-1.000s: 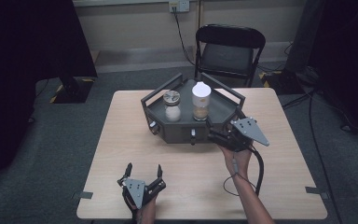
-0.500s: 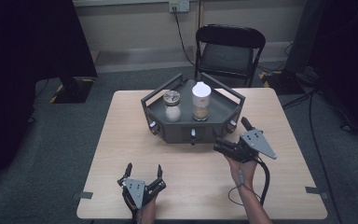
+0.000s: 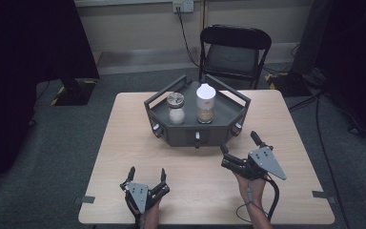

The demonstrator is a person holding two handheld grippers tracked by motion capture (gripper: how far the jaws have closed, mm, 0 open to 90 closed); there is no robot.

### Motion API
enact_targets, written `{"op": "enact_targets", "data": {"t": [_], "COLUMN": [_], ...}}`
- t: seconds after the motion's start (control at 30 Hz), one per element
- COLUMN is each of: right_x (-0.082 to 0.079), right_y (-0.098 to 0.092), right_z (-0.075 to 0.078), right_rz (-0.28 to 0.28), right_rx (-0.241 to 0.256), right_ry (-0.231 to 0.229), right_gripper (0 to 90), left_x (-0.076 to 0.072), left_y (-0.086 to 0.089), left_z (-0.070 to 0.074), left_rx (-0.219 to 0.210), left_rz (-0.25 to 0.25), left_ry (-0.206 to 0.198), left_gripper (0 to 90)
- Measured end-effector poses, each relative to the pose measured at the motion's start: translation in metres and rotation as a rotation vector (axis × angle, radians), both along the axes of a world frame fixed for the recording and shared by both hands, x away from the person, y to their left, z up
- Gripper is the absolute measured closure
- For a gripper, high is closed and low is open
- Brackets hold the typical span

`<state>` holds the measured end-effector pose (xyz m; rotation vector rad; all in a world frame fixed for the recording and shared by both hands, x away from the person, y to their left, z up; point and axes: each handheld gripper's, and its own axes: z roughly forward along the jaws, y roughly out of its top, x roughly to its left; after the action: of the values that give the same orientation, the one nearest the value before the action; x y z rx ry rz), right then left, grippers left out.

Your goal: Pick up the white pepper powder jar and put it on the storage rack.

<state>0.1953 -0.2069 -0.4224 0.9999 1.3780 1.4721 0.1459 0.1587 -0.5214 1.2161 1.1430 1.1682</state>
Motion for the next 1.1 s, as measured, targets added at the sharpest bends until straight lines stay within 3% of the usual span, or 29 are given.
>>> {"op": "enact_targets", "data": {"t": [0.37,0.57,0.8,1.1], "right_x": [-0.01,-0.015,-0.027,-0.031], "right_y": [-0.001,-0.002,-0.01,-0.008], "right_z": [-0.014,-0.021,-0.028,-0.045], "right_rz": [-0.009,-0.021,-0.008,-0.027], "right_rx": [-0.009,-0.04,-0.005,-0.018], "right_ry": [0.029,0.041,0.077,0.091], "right_gripper": [0.0,0.0,0.3,0.3], "left_x": [0.0,0.0,0.0,0.0], "left_y": [0.0,-0.001,-0.001,-0.001], "left_z": [0.0,0.0,0.0,0.0], "left_rx": [0.0,0.0,0.0,0.0], "left_rz": [0.001,0.004,0.005,0.004], "left_ry": [0.0,0.0,0.0,0.0], "left_gripper": [0.0,0.1,0.0,0.0]}}
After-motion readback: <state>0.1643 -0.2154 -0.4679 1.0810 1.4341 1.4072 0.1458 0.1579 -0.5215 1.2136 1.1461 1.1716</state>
